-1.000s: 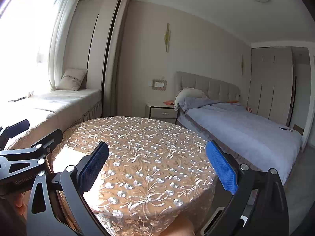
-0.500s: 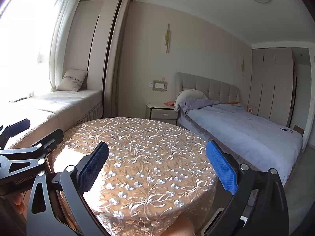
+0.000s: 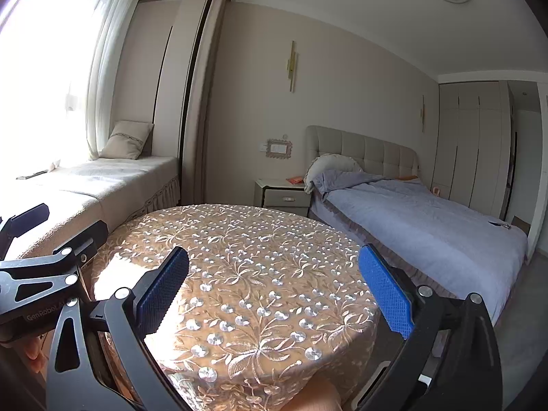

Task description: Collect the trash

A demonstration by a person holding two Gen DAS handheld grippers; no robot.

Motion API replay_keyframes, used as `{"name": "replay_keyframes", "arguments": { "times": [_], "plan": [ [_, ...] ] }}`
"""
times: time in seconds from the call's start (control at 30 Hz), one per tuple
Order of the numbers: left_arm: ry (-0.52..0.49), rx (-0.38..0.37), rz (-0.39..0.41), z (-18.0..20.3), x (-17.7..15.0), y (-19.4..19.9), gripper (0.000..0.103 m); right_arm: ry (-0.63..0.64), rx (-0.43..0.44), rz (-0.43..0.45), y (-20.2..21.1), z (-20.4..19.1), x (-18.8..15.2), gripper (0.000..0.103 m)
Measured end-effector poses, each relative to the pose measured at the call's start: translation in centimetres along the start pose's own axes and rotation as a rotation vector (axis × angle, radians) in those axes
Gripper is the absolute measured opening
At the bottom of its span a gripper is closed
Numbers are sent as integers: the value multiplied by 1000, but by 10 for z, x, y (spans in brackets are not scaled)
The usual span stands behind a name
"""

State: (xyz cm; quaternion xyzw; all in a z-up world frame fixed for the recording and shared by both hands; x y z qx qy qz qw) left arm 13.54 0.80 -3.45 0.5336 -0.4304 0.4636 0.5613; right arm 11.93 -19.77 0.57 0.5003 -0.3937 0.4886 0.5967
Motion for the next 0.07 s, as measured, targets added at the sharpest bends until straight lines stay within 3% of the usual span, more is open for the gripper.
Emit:
{"name": "replay_keyframes", "arguments": {
  "times": [0.07],
  "plan": [
    [-4,-6,-5,1,1,0,98,-1,-2,2,1,1,0,98]
  ]
}}
Point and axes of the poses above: each gripper's, at about its wrist camera, not at the fingertips, and y roughly against the way its jaws point, z to its right, x to its top, the point moved 8 cm from there along -y, roughly the way its jaws point, and after that the axes turned 4 degrees about y, right-handed, at the moved point
